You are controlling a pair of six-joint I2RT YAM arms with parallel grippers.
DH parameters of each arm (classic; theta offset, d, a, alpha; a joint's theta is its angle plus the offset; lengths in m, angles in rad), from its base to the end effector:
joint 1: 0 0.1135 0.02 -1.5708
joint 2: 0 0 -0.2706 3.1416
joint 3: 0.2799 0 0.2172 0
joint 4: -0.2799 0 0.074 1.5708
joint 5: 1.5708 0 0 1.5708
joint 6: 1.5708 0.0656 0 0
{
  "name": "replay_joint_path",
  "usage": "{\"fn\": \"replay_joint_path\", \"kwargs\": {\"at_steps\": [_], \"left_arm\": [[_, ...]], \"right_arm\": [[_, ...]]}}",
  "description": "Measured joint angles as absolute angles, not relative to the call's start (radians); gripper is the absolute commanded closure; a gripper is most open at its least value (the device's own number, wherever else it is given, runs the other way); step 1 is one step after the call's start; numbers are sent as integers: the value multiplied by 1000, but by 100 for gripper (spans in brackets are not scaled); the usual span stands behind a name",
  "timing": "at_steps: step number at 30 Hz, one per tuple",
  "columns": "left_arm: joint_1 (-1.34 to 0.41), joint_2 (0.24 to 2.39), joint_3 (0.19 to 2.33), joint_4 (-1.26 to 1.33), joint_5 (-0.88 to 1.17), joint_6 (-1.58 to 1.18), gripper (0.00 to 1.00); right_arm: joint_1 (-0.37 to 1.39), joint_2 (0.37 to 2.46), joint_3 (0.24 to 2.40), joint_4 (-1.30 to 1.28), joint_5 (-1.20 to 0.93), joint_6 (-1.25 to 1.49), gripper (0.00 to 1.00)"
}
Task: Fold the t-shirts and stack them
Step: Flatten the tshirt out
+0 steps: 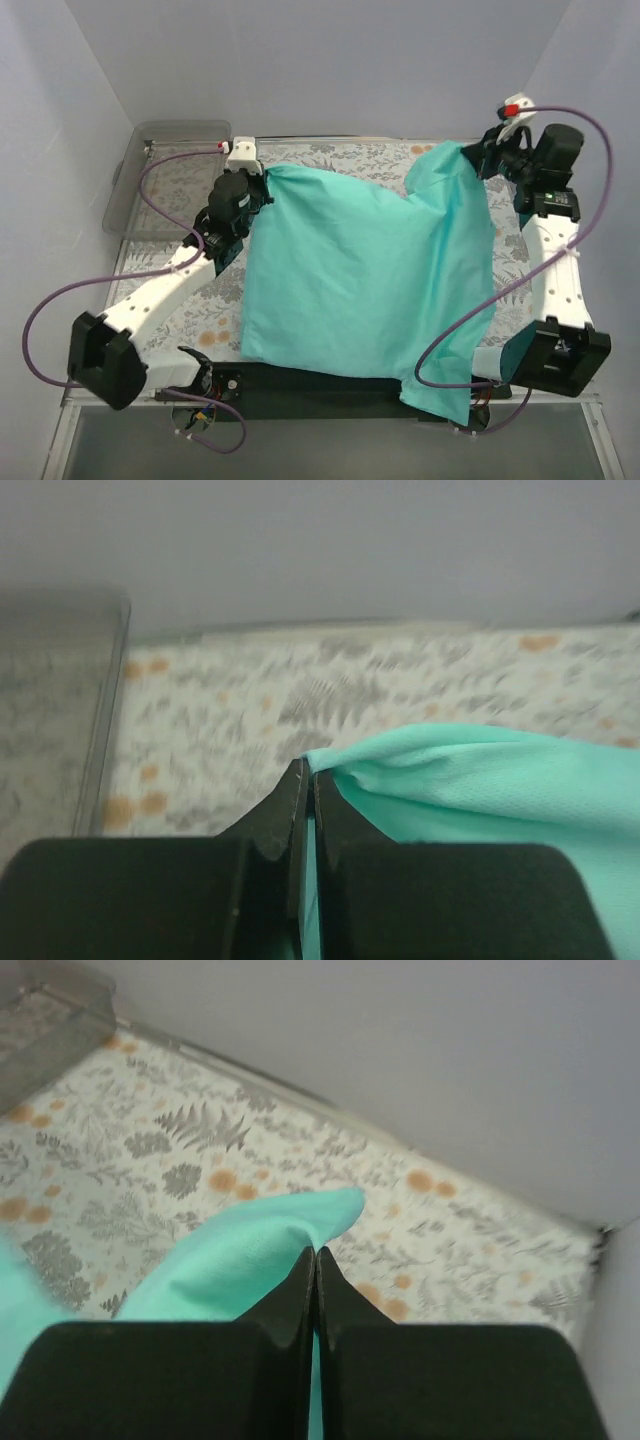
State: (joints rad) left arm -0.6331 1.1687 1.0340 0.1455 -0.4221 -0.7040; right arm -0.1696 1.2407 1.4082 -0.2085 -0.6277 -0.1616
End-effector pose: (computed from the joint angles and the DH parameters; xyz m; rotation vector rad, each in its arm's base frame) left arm 0.2278 -0.1338 0.3954 -0.3956 1.5575 -0.7200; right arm 0.2579 -0.0051 0.4582 -0.4726 1.5386 0.2488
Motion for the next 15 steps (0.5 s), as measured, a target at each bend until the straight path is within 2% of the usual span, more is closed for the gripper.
{"fn": "replay_joint_path", "kwargs": {"at_steps": [1, 6, 11, 15], "left_arm": [[-565, 1219, 999, 138, -387, -748, 100], [-371, 1521, 966, 66, -233, -911, 100], [-357, 1774, 1061, 9, -141, -968, 100], [-355, 1850, 1102, -18, -110, -980, 100]], "right_arm": [[-167, 1286, 1295, -164, -645, -164, 99], [-153, 1470, 1167, -76, -670, -191, 99], [-124, 1753, 1173, -16, -672, -209, 99], [-114, 1853, 1219, -24, -661, -208, 99]]}}
